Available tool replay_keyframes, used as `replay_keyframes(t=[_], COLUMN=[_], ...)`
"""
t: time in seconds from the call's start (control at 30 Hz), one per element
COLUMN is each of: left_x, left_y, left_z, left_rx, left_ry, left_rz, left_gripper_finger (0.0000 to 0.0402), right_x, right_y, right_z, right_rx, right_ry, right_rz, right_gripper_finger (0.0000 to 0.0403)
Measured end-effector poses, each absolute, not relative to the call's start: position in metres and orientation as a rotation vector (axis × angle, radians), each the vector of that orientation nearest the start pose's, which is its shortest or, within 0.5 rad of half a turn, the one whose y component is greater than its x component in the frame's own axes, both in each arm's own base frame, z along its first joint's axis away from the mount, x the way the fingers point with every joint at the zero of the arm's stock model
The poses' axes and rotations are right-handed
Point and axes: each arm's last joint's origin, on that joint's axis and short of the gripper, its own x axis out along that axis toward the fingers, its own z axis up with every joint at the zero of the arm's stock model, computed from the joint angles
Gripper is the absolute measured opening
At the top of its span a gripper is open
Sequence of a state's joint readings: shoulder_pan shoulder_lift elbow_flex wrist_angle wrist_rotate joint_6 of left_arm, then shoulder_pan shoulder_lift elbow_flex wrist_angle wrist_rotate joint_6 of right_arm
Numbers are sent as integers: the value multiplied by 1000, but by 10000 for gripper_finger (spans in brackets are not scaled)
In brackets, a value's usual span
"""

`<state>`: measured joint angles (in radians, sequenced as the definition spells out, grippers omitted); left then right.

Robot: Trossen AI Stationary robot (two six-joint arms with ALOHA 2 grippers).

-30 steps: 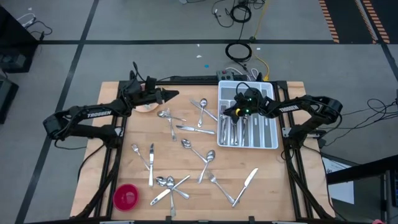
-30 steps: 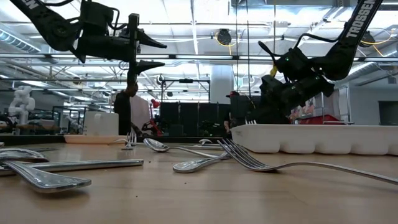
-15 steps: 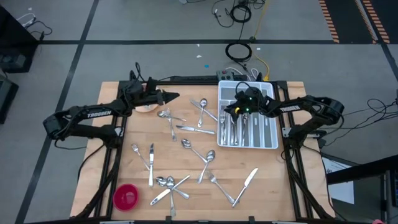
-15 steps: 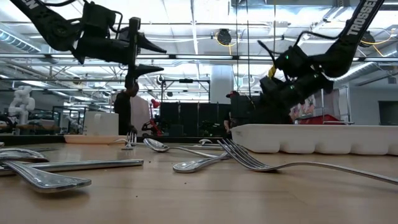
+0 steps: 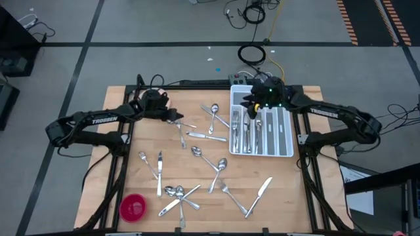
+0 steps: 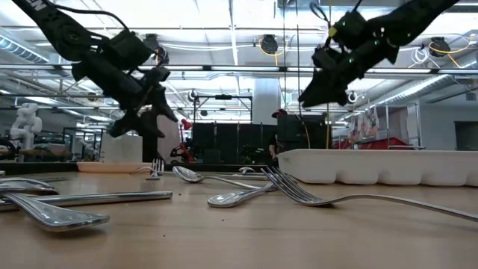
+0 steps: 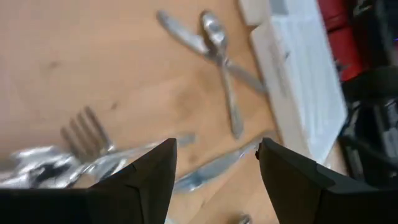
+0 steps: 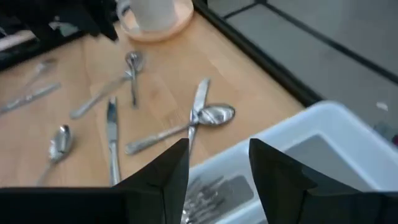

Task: Sort silverware
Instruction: Put the bottom silver fork into the white silverware tray

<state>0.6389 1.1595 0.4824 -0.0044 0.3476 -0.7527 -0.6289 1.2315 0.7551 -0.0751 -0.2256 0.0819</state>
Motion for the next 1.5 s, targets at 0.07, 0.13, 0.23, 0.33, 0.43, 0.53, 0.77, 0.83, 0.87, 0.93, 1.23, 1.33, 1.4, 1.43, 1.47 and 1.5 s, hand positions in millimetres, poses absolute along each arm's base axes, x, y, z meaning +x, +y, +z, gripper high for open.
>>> replay_keyframes(t=[0.07, 0.13, 0.23, 0.33, 0.43, 0.53, 0.77, 0.83, 0.87, 0.93, 1.23, 1.33, 1.4, 1.43, 1.47, 1.5], left_x=[180, 184, 194, 199, 194, 184, 170, 166, 165, 161, 142, 136, 134, 134, 133, 133], left_y=[117, 109, 84, 49, 17, -5, -35, -41, -44, -49, -58, -56, -55, -54, -54, -54], left_z=[177, 177, 178, 185, 186, 185, 186, 187, 189, 192, 213, 217, 219, 220, 221, 222], left_rx=[-1051, -1057, -1051, -985, -921, -902, -839, -824, -821, -819, -812, -794, -777, -773, -771, -772], left_ry=[521, 562, 644, 729, 846, 938, 987, 978, 967, 944, 806, 769, 742, 731, 724, 721], left_rz=[482, 360, 170, 48, 31, 94, 187, 191, 188, 175, 89, 102, 101, 100, 98, 97], left_gripper_finger=[228, 228, 228, 228, 228, 228, 228, 228, 228, 228, 228, 228, 228, 228, 228, 228], right_x=[212, 210, 209, 207, 206, 214, 260, 269, 272, 275, 286, 293, 303, 309, 315, 321], right_y=[-146, -143, -135, -126, -116, -102, -49, -35, -28, -13, 84, 110, 124, 131, 136, 141], right_z=[254, 263, 271, 270, 263, 250, 215, 206, 202, 197, 181, 176, 175, 175, 175, 174], right_rx=[290, 275, 239, 223, 232, 262, 132, 153, 185, 250, 470, 471, 437, 416, 388, 359], right_ry=[476, 476, 497, 554, 647, 759, 891, 911, 918, 937, 922, 966, 1005, 1033, 1063, 1098], right_rz=[-406, -393, -360, -324, -290, -230, -143, -132, -130, -127, -33, -56, -70, -75, -76, -78], right_gripper_finger=[160, 160, 160, 160, 160, 160, 160, 160, 160, 160, 160, 160, 160, 160, 160, 160])
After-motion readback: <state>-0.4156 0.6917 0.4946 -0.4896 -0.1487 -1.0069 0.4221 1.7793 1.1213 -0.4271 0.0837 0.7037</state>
